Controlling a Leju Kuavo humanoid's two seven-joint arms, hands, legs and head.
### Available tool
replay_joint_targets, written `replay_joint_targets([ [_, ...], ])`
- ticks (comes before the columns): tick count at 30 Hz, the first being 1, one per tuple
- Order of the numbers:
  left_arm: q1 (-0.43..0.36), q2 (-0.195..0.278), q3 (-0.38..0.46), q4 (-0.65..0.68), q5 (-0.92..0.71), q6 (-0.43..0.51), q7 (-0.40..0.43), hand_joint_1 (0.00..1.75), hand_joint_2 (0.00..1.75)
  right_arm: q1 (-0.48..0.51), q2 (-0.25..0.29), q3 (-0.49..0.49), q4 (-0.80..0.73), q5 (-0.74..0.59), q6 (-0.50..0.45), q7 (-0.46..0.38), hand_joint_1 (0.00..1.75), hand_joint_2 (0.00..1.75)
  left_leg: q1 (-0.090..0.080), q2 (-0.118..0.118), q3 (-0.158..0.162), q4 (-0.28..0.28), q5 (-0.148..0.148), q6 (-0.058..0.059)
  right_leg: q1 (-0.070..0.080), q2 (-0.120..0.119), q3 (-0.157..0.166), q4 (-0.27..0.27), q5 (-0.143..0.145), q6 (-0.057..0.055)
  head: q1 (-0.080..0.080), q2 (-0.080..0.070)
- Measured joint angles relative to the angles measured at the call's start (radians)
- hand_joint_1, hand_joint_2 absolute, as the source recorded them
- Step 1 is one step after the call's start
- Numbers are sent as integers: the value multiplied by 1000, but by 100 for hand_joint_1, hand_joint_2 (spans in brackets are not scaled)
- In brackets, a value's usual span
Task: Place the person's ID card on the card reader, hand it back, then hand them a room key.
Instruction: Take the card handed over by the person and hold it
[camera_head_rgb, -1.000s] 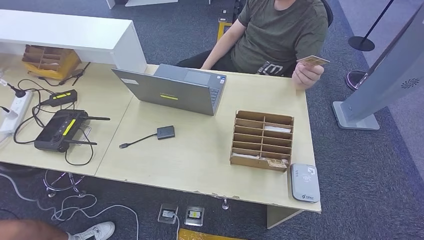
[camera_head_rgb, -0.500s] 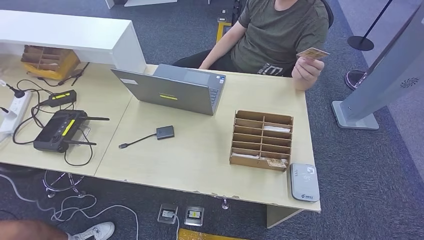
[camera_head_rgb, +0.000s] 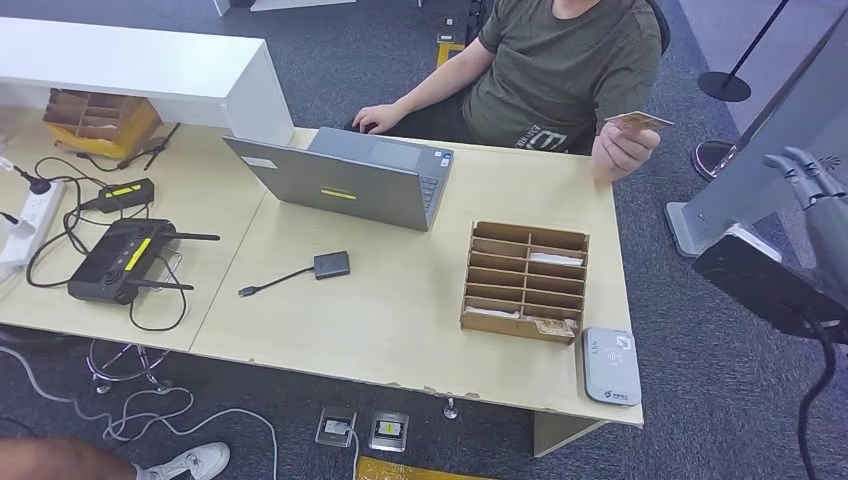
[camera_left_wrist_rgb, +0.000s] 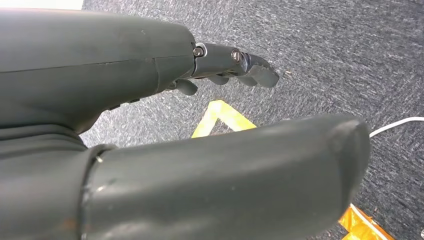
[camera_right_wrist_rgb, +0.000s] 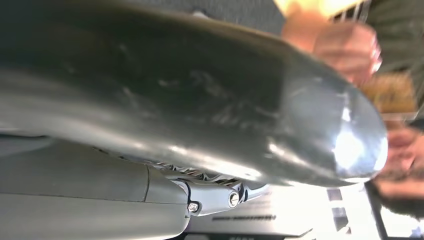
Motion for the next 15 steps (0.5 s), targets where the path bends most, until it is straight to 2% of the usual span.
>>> replay_joint_targets([
  [2, 0, 0, 0, 0, -3, -1, 0, 0, 0, -22, 16, 55, 17, -6, 5, -7, 0, 175, 0, 0, 0, 0, 0, 0, 0, 0, 0, 0, 0, 0, 0, 0],
  [7, 0, -2, 0, 0, -12, -7, 0, 0, 0, -55, 54, 163, 60, -7, 12, -12, 0, 175, 0, 0, 0, 0, 0, 0, 0, 0, 0, 0, 0, 0, 0, 0],
  [15, 0, -2, 0, 0, -20, -13, 0, 0, 0, -67, 83, 247, 104, -7, 11, -12, 0, 175, 0, 0, 1, 0, 0, 0, 0, 0, 0, 0, 0, 0, 0, 0],
])
